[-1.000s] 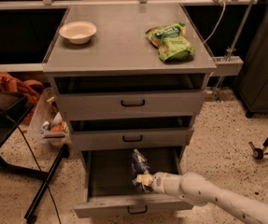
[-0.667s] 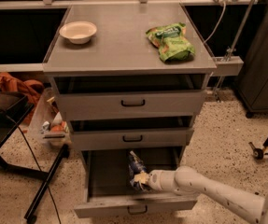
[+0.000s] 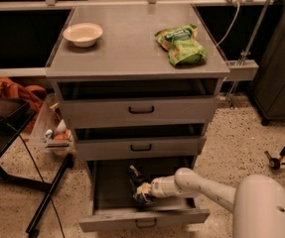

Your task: Place blue chip bag into bottom drawer

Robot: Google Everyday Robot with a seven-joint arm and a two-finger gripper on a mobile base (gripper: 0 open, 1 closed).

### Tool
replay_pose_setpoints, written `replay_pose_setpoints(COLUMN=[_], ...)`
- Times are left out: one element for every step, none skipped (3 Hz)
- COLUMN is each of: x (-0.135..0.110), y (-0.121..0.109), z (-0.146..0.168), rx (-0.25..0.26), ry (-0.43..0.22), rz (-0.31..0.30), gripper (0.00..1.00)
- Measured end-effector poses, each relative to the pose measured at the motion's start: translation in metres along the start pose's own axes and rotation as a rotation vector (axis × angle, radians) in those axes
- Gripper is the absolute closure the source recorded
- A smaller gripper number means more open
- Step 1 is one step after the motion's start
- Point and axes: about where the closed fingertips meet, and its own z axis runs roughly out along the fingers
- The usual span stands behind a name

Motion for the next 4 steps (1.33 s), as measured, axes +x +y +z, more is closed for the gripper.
replay_pose_setpoints(x=[-0.004,-0.004,-0.001,0.005], y=[-0.017,-0.037,-0.052,-0.064], z=[0.027,0.05,0.066,0.076], rx=[0.008,0.018,0.024,0.039], ry=[0.039,0.062,0.09,0.119], rz=[0.007,0.019,0.028,0.038], gripper=[1.0,0.82,0.59,0.36])
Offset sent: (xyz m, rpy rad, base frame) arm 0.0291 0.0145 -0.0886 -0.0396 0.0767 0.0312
